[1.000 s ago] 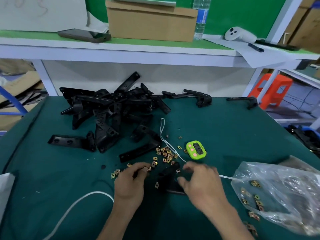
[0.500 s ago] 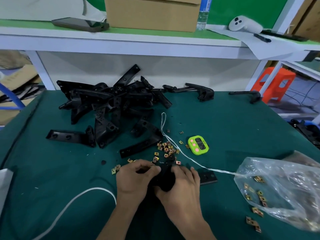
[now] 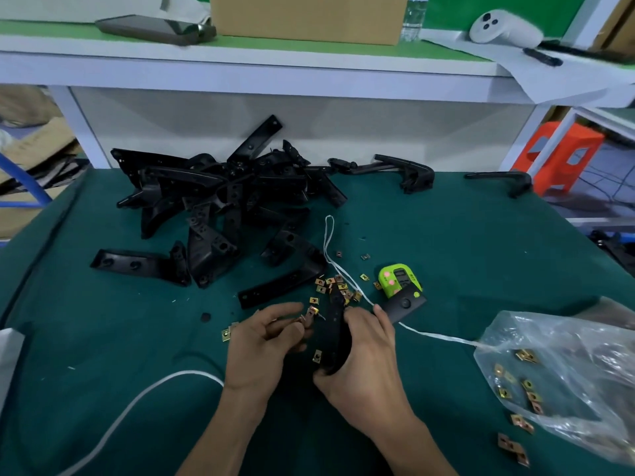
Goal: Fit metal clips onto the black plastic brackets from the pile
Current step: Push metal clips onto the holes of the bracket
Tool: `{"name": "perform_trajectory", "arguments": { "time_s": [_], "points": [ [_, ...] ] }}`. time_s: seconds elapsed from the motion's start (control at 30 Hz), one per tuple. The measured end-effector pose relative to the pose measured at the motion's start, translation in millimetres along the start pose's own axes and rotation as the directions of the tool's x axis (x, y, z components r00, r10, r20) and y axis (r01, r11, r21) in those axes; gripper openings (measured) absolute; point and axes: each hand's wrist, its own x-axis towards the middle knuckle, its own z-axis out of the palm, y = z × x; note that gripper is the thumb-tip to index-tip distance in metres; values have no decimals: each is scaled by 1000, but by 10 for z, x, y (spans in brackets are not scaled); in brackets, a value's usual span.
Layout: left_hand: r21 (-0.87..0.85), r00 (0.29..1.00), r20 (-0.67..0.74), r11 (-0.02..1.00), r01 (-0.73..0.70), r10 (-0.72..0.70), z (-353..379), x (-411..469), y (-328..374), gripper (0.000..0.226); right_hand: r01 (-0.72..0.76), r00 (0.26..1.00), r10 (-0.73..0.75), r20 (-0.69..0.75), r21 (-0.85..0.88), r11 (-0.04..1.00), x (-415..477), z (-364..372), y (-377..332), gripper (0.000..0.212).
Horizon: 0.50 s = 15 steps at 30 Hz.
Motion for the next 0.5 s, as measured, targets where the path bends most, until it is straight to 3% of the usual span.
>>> {"name": "perform_trajectory", "arguments": {
  "time_s": [0.17,0.3,0.5],
  "points": [
    [47,998,57,999,-20,17,-9,-17,46,32,28,1000,-28,11,13,1000,-1,-25,1,58],
    [20,996,79,999,-38,36,-2,-51,96,13,57,997,-58,48,20,998,-3,-20,0,49],
    [37,993,89,996,-82,79,-10,-55,130,18,88,990,-90,111,20,996,-6,-16,-1,50]
  ]
}}
